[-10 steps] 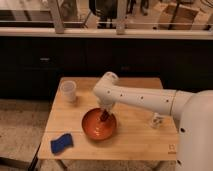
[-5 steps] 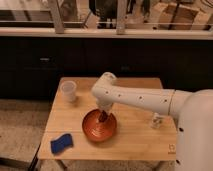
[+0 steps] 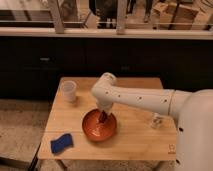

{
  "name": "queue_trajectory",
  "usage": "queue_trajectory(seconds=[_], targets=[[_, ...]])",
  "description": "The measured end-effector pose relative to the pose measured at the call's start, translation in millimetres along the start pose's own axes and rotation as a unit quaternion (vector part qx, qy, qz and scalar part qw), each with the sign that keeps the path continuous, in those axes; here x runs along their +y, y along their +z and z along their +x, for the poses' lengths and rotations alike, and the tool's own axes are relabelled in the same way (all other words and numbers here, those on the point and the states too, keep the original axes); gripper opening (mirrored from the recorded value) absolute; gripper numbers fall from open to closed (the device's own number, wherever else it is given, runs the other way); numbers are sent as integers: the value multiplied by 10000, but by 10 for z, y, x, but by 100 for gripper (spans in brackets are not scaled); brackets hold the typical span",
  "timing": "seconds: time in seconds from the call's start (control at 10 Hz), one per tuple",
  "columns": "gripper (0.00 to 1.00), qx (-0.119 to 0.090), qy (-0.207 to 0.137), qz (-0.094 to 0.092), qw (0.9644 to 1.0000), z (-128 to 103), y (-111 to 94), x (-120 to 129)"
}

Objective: Place the pepper in the ceramic bowl

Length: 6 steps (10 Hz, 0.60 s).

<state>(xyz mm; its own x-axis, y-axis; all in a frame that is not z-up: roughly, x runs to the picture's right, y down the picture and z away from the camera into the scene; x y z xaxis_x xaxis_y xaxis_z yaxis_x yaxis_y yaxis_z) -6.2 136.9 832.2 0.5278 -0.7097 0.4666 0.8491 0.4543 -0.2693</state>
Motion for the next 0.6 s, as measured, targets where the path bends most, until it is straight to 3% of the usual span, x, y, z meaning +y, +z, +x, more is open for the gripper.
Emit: queue_trajectory(seconds=[0.6], targets=[[0,-21,-37,-1,10000,-35,-2,-28]])
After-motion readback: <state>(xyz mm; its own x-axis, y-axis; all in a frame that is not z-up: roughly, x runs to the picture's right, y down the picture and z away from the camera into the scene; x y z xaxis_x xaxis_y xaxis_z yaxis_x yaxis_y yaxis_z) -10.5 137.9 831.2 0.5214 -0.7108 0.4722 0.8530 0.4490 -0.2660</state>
